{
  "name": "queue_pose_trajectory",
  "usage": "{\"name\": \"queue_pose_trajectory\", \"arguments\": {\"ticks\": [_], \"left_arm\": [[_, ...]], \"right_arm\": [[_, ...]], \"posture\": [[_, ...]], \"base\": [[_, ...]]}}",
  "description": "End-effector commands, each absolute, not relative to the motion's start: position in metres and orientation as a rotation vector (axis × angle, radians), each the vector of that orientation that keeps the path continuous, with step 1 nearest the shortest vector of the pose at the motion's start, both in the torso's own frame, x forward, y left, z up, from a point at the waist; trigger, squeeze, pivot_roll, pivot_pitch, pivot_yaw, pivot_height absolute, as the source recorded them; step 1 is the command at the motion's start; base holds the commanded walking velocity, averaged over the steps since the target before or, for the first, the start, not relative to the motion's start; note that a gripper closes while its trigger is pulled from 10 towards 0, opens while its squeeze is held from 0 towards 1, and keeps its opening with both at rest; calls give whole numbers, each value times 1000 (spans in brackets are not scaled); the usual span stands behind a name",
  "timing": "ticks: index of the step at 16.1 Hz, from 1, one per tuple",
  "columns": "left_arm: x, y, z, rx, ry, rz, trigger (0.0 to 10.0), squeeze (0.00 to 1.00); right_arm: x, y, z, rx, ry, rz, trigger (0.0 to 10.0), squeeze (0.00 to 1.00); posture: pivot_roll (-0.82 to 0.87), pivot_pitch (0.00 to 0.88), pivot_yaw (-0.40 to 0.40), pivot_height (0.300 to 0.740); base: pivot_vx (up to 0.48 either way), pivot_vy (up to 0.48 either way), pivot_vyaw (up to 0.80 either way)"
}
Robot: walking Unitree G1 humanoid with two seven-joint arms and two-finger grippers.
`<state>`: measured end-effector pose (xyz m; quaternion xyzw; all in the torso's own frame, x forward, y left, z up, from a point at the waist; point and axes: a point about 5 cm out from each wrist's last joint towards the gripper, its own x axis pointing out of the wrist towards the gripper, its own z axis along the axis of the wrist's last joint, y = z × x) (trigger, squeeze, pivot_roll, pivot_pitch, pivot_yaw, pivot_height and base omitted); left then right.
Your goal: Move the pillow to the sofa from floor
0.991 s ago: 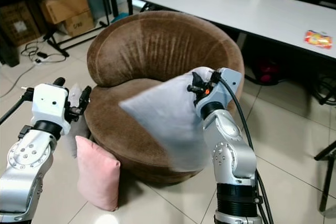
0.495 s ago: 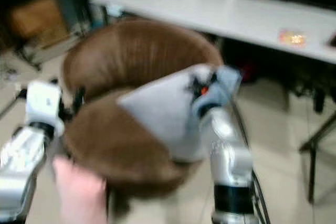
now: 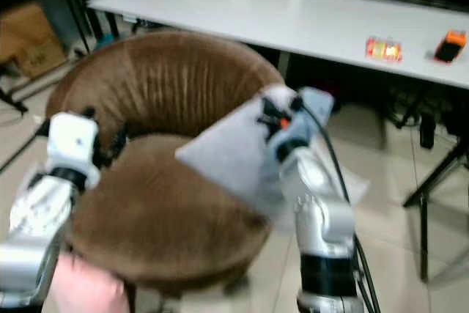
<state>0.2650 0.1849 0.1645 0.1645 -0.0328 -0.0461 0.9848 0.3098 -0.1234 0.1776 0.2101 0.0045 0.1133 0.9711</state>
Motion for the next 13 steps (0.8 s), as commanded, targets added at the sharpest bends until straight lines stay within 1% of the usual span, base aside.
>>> {"name": "queue_pose_trajectory", "arguments": {"ticks": [1,3,4,7,10,11,13], "left_arm": [[265,181,167,329,-85,-104,10000,0],[264,179,167,329,-90,-106,10000,0],[264,179,167,329,-90,-107,10000,0],[263,177,167,331,-95,-113,10000,0],[261,173,166,336,-100,-128,10000,0],[261,172,165,344,-96,-124,10000,0],[259,172,164,358,-91,-125,10000,0]], "right_arm": [[310,-123,199,416,-78,279,10000,0],[310,-117,205,423,-91,350,10000,0],[310,-117,206,423,-92,354,10000,0],[311,-116,209,425,-94,401,10000,0],[308,-113,214,392,-93,497,10000,0],[306,-114,218,383,-100,552,10000,0],[304,-116,221,352,-106,598,10000,0]], "posture": [[-38,0,5,740],[-32,0,-3,740],[-32,0,-3,740],[-31,0,-9,740],[-32,0,-12,740],[-32,0,-12,740],[-32,0,-17,740]], "base": [[341,0,800],[339,0,800],[341,0,800],[329,0,0],[300,0,0],[0,0,0],[0,0,0]]}}
